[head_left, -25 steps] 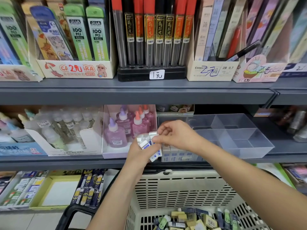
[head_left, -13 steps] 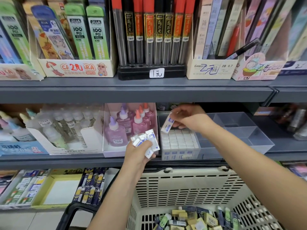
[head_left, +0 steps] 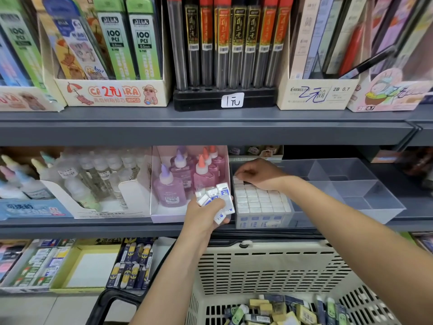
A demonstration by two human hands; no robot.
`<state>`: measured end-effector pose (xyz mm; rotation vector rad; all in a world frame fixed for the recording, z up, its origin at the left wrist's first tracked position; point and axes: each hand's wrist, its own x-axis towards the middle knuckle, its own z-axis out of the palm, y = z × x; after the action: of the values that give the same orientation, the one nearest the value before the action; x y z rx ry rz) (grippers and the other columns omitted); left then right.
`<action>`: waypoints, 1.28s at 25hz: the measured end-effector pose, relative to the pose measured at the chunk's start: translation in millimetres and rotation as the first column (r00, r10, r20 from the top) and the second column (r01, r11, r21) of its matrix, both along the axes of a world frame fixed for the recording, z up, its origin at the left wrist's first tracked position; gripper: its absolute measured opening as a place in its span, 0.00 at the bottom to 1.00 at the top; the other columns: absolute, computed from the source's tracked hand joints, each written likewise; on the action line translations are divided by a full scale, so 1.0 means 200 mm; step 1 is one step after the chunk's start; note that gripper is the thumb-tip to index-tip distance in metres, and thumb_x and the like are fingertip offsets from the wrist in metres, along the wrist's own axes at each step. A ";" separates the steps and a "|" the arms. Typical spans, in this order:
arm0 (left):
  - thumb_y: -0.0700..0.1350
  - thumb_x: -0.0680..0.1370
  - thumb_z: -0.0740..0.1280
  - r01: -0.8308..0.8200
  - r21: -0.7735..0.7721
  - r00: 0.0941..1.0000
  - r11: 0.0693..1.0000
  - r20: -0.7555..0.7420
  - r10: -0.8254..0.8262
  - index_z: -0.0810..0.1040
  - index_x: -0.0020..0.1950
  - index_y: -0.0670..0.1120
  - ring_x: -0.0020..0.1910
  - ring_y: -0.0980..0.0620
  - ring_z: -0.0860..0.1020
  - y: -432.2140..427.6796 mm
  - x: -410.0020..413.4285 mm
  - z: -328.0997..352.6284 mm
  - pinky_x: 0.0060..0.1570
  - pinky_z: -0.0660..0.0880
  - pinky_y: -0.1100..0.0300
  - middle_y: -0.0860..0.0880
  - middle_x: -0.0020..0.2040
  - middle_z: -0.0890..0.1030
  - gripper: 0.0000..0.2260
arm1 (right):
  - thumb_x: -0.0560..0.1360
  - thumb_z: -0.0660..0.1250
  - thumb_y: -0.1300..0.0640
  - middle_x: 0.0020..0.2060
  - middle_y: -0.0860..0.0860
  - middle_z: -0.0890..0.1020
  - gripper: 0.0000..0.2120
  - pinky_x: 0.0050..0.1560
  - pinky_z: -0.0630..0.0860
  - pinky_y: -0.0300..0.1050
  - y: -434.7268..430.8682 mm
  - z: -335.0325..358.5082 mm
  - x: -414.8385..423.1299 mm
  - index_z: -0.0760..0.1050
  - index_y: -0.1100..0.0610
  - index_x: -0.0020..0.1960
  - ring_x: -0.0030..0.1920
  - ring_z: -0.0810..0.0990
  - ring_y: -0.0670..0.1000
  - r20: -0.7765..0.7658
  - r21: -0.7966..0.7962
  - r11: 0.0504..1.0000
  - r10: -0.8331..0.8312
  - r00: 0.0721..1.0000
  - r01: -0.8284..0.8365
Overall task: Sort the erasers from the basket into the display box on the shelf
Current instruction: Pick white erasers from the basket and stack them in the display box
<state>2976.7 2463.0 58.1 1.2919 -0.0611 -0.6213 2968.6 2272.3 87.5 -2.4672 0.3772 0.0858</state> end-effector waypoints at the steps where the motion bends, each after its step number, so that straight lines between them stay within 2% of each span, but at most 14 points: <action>1: 0.31 0.74 0.63 0.009 -0.006 1.000 1.000 -0.005 -0.009 0.77 0.46 0.44 0.29 0.55 0.80 0.00 0.00 0.00 0.27 0.76 0.62 0.51 0.31 0.82 0.09 | 0.79 0.60 0.50 0.38 0.41 0.79 0.10 0.42 0.69 0.38 0.00 0.01 -0.01 0.79 0.50 0.48 0.44 0.76 0.46 -0.019 -0.012 1.000 0.003 1.000 -0.003; 3: 0.31 0.74 0.63 0.012 -0.010 1.000 1.000 -0.011 -0.012 0.76 0.45 0.44 0.29 0.55 0.80 0.00 0.00 0.01 0.27 0.76 0.62 0.51 0.31 0.82 0.09 | 0.79 0.57 0.48 0.39 0.44 0.79 0.13 0.43 0.70 0.40 0.03 0.05 -0.02 0.77 0.53 0.47 0.45 0.76 0.49 0.017 -0.063 0.998 -0.015 1.000 0.016; 6: 0.31 0.74 0.64 0.024 -0.007 1.000 1.000 0.002 -0.024 0.77 0.43 0.45 0.29 0.55 0.80 0.01 -0.01 0.02 0.27 0.76 0.62 0.51 0.31 0.82 0.09 | 0.76 0.61 0.44 0.39 0.40 0.78 0.10 0.44 0.72 0.40 0.11 0.09 -0.08 0.78 0.48 0.47 0.43 0.77 0.46 0.195 -0.077 0.996 -0.031 0.980 0.047; 8: 0.30 0.74 0.64 0.046 -0.015 0.999 0.999 0.018 -0.046 0.77 0.42 0.45 0.28 0.56 0.79 0.01 -0.01 0.02 0.27 0.76 0.62 0.52 0.30 0.81 0.10 | 0.73 0.64 0.41 0.33 0.37 0.76 0.10 0.37 0.69 0.33 0.19 0.11 -0.13 0.79 0.45 0.46 0.35 0.74 0.38 0.201 -0.063 0.996 0.068 0.977 -0.056; 10: 0.31 0.74 0.64 0.061 -0.045 0.998 0.997 0.016 -0.060 0.77 0.42 0.45 0.27 0.57 0.78 0.01 -0.01 0.03 0.27 0.76 0.62 0.52 0.28 0.80 0.10 | 0.74 0.66 0.44 0.32 0.38 0.75 0.10 0.34 0.67 0.27 0.23 0.11 -0.15 0.79 0.49 0.48 0.34 0.73 0.37 0.185 -0.066 0.990 0.134 0.974 -0.124; 11: 0.32 0.74 0.65 0.063 -0.075 0.998 0.995 0.002 -0.063 0.77 0.42 0.45 0.28 0.56 0.79 0.02 -0.01 0.03 0.27 0.76 0.62 0.52 0.29 0.81 0.09 | 0.74 0.67 0.48 0.34 0.38 0.75 0.07 0.35 0.68 0.27 0.24 0.12 -0.16 0.79 0.50 0.48 0.34 0.73 0.38 0.215 -0.009 0.994 0.108 0.971 -0.109; 13: 0.35 0.75 0.66 0.075 -0.165 0.995 0.983 -0.046 -0.084 0.78 0.45 0.45 0.35 0.52 0.82 0.02 -0.01 0.03 0.28 0.76 0.61 0.48 0.35 0.83 0.05 | 0.76 0.67 0.56 0.35 0.44 0.77 0.01 0.34 0.71 0.29 0.23 0.16 -0.17 0.77 0.52 0.45 0.34 0.76 0.40 0.275 0.270 0.959 0.007 0.961 -0.085; 15: 0.40 0.74 0.68 0.073 -0.246 0.988 0.966 -0.111 -0.103 0.79 0.46 0.45 0.40 0.48 0.83 0.03 -0.02 0.03 0.29 0.76 0.62 0.44 0.41 0.84 0.03 | 0.76 0.65 0.61 0.37 0.48 0.79 0.05 0.35 0.76 0.32 0.22 0.19 -0.20 0.75 0.52 0.45 0.34 0.79 0.40 0.280 0.481 0.869 -0.027 0.959 -0.116; 19: 0.38 0.73 0.68 0.005 -0.308 0.985 0.951 -0.161 -0.057 0.80 0.43 0.46 0.35 0.51 0.82 0.02 -0.02 0.03 0.28 0.75 0.62 0.45 0.37 0.83 0.03 | 0.77 0.63 0.60 0.46 0.51 0.82 0.07 0.53 0.78 0.40 0.22 0.19 -0.25 0.76 0.51 0.53 0.45 0.81 0.45 0.207 0.630 0.767 -0.019 0.978 -0.119; 21: 0.34 0.73 0.68 -0.011 -0.307 0.991 0.951 -0.129 -0.030 0.79 0.43 0.47 0.35 0.51 0.80 0.02 -0.02 0.02 0.29 0.76 0.62 0.46 0.38 0.82 0.08 | 0.77 0.64 0.59 0.46 0.52 0.83 0.08 0.52 0.78 0.39 0.22 0.16 -0.26 0.76 0.52 0.55 0.45 0.81 0.46 0.193 0.639 0.768 -0.094 0.977 -0.052; 23: 0.32 0.73 0.67 -0.028 -0.306 0.995 0.952 -0.100 -0.003 0.77 0.45 0.47 0.36 0.51 0.79 0.01 -0.03 0.02 0.30 0.77 0.61 0.49 0.38 0.82 0.10 | 0.76 0.66 0.59 0.41 0.53 0.83 0.08 0.45 0.80 0.38 0.22 0.15 -0.25 0.77 0.57 0.54 0.39 0.82 0.47 0.151 0.616 0.784 -0.209 0.966 0.073; 25: 0.31 0.73 0.66 -0.045 -0.311 0.996 0.949 -0.089 0.018 0.76 0.47 0.47 0.34 0.52 0.79 0.01 -0.03 0.03 0.31 0.77 0.62 0.50 0.36 0.82 0.11 | 0.74 0.68 0.56 0.35 0.52 0.84 0.07 0.36 0.80 0.35 0.21 0.14 -0.24 0.78 0.59 0.48 0.34 0.83 0.45 0.062 0.604 0.778 -0.261 0.963 0.172; 29: 0.31 0.74 0.66 -0.068 -0.292 0.997 0.954 -0.052 0.056 0.74 0.49 0.45 0.33 0.54 0.81 0.02 -0.01 0.02 0.31 0.78 0.61 0.50 0.36 0.82 0.10 | 0.73 0.69 0.63 0.34 0.53 0.85 0.02 0.35 0.79 0.33 0.19 0.12 -0.24 0.77 0.59 0.45 0.35 0.84 0.46 0.046 0.728 0.676 -0.208 0.977 0.110; 32: 0.32 0.74 0.67 -0.072 -0.254 0.997 0.964 -0.017 0.070 0.74 0.49 0.45 0.33 0.56 0.80 0.02 0.00 0.01 0.33 0.78 0.62 0.49 0.37 0.81 0.09 | 0.72 0.69 0.67 0.36 0.52 0.84 0.06 0.36 0.79 0.32 0.10 0.13 -0.22 0.77 0.58 0.46 0.35 0.83 0.44 0.150 0.661 0.739 -0.298 0.943 0.129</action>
<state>2976.4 2467.3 60.3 1.0378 -0.0849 -0.5376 2924.9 2293.2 113.5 -1.7040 0.4353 -0.1679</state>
